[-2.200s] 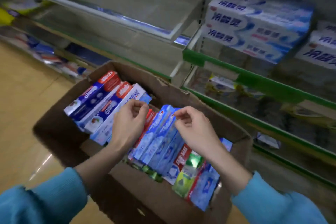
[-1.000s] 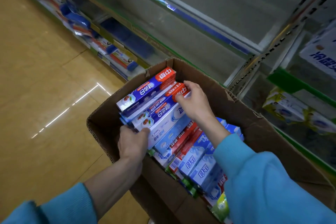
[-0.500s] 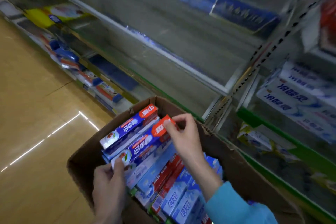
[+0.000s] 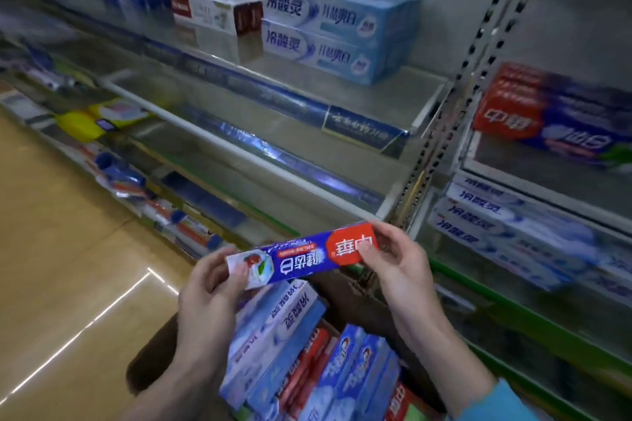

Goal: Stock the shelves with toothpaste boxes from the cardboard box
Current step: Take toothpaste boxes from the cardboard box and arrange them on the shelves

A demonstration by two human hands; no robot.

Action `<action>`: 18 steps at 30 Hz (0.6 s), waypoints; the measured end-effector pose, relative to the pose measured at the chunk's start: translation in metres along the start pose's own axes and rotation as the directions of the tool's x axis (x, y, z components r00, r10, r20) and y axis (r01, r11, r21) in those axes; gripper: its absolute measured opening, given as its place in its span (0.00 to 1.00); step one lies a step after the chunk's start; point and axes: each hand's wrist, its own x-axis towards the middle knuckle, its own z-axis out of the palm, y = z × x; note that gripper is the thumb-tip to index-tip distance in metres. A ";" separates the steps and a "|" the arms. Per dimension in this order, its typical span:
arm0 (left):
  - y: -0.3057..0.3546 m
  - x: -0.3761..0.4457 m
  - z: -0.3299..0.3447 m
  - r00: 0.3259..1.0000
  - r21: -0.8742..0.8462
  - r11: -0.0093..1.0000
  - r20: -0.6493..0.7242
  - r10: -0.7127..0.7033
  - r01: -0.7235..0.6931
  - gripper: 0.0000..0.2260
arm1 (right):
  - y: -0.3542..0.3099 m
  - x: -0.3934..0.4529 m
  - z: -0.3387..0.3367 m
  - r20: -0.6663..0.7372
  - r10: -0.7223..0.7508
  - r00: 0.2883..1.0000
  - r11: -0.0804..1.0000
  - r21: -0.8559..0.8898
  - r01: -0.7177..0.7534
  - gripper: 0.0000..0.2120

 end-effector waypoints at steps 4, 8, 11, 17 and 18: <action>0.022 0.010 0.014 0.991 0.029 0.998 0.127 0.051 -0.055 0.13 | -0.017 -0.002 -0.022 0.047 0.041 0.998 0.996 -0.078 -0.038 0.18; 0.033 0.028 0.026 0.980 -0.013 0.997 0.184 0.082 -0.081 0.13 | -0.026 0.002 -0.028 0.076 0.081 0.994 0.992 -0.099 -0.073 0.22; 0.039 0.053 0.032 0.978 -0.092 0.996 0.207 0.019 0.001 0.12 | -0.028 0.009 -0.022 0.144 0.083 0.986 0.972 -0.230 -0.048 0.19; 0.037 0.111 0.041 0.907 -0.008 1.000 0.421 0.003 0.000 0.10 | -0.016 0.026 0.015 0.315 0.167 0.934 0.838 -0.544 0.033 0.24; 0.036 0.118 0.041 0.891 0.020 1.000 0.454 0.011 -0.022 0.10 | -0.012 0.031 0.026 0.318 0.169 0.933 0.834 -0.551 0.037 0.26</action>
